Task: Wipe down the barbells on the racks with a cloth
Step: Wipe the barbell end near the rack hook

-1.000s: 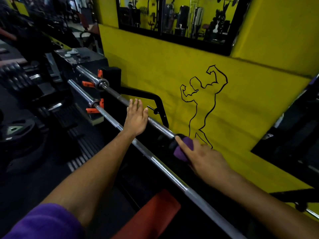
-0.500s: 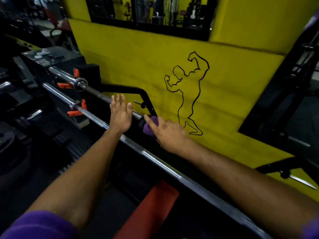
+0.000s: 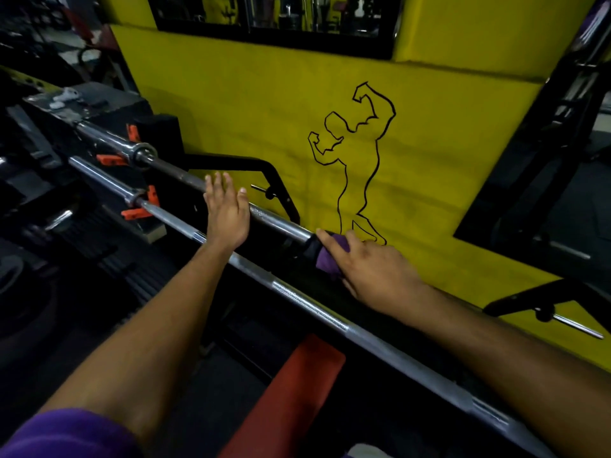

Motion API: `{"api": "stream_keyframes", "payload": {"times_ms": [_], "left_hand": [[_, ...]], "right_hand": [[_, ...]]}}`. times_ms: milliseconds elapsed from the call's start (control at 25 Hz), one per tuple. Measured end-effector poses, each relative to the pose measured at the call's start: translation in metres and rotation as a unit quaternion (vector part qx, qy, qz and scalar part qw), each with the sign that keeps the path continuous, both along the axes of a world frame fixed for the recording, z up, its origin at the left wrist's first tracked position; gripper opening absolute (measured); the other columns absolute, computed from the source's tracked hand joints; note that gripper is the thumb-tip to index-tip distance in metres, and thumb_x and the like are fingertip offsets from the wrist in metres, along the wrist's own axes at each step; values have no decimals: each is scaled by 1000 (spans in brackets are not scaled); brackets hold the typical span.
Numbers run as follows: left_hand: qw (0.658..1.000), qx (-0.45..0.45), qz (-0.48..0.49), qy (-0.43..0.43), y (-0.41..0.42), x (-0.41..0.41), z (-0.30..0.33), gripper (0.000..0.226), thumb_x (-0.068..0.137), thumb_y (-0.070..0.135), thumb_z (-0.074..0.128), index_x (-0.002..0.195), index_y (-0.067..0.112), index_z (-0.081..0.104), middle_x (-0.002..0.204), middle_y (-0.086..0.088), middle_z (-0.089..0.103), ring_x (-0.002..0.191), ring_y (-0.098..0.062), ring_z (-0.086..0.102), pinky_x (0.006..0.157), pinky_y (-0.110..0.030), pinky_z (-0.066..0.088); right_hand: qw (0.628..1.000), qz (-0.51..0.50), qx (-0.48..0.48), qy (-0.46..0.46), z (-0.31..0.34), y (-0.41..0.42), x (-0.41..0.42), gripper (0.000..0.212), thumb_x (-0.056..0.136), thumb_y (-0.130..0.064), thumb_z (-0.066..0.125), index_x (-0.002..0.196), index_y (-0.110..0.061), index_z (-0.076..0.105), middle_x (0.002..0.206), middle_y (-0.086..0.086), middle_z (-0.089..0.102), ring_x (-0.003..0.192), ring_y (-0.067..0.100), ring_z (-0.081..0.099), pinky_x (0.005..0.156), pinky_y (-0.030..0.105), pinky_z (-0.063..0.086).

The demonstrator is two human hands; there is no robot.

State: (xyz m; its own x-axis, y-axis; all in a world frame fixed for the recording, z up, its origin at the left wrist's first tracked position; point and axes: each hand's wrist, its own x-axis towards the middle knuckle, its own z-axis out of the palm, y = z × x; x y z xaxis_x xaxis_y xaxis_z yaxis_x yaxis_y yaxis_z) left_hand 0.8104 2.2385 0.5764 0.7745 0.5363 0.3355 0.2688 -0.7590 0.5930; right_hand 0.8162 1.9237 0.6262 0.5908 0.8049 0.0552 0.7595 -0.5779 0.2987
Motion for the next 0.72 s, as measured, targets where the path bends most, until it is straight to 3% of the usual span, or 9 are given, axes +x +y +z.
{"api": "stream_keyframes", "payload": {"times_ms": [160, 280, 400, 560, 720], "left_hand": [[1000, 19, -2, 3, 2, -3, 1, 70, 105, 43, 16, 158, -2, 13, 167, -21, 5, 155, -32, -8, 123, -48, -3], [999, 10, -18, 39, 5, -3, 6, 69, 107, 43, 17, 159, -1, 10, 167, -22, 0, 155, -34, -10, 124, -51, -2], [998, -2, -41, 45, 2, -14, 14, 66, 109, 43, 24, 161, 8, 3, 167, -19, -11, 154, -32, -17, 124, -56, -4], [986, 61, -147, -50, -57, -59, 1, 64, 104, 34, 39, 162, 20, 14, 170, -6, -5, 156, -21, -12, 124, -44, -5], [975, 57, -209, -57, -127, -98, -22, 77, 94, 13, 59, 161, 19, 20, 170, -1, 2, 157, -22, -6, 124, -60, 7]], "right_hand": [[1000, 18, 17, 0, 5, 84, 4, 101, 85, -26, 74, 160, -25, 5, 127, 17, 47, 79, 29, 61, 51, 36, 44], [999, 24, 29, -15, 3, 96, 1, 90, 92, -23, 65, 161, -27, 8, 133, 19, 45, 88, 31, 61, 54, 38, 45], [996, 68, 60, -10, 3, 66, -4, 71, 99, -16, 48, 159, -35, 16, 152, 22, 34, 108, 36, 56, 73, 44, 51], [992, 90, 84, 16, -1, -3, -9, 77, 92, -7, 53, 155, -41, 27, 163, 17, 24, 120, 36, 52, 91, 47, 51], [991, 86, 98, -33, -12, -64, -27, 72, 87, -13, 57, 152, -38, 38, 160, 15, 36, 130, 44, 50, 100, 55, 49]]}}
